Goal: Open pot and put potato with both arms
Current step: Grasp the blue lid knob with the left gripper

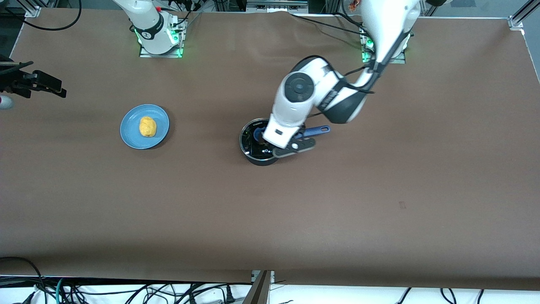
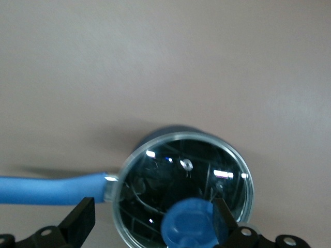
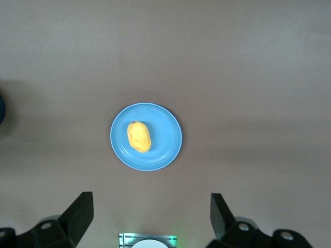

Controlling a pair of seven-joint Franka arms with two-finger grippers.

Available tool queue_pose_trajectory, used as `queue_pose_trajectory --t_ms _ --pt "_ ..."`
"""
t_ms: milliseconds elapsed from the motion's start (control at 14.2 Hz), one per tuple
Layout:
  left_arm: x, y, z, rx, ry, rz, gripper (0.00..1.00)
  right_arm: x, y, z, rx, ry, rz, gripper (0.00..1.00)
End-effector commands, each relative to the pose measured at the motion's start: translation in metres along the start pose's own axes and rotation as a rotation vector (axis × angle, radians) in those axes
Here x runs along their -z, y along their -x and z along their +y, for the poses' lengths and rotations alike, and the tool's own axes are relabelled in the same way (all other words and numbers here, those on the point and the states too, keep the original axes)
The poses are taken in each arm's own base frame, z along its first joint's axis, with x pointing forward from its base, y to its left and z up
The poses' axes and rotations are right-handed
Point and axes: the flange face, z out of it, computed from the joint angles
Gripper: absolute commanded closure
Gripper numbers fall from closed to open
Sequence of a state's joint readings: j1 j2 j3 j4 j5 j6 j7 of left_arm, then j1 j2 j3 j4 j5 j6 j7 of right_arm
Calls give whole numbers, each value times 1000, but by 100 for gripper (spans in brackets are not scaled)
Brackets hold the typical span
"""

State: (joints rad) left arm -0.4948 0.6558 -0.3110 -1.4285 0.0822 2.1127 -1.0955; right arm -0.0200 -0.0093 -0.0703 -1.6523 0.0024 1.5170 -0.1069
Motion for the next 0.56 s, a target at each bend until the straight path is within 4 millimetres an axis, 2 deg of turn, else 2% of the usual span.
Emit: queue_pose_trajectory --t_ms 0,282,494 --pt "-17 21 23 -3 -17 36 0 5 2 0 1 -17 -6 0" --pt "-42 44 37 -13 -56 71 0 5 2 -1 3 -15 -6 0" --pt "-48 46 37 -17 -63 68 0 5 2 -1 3 -17 -6 0"
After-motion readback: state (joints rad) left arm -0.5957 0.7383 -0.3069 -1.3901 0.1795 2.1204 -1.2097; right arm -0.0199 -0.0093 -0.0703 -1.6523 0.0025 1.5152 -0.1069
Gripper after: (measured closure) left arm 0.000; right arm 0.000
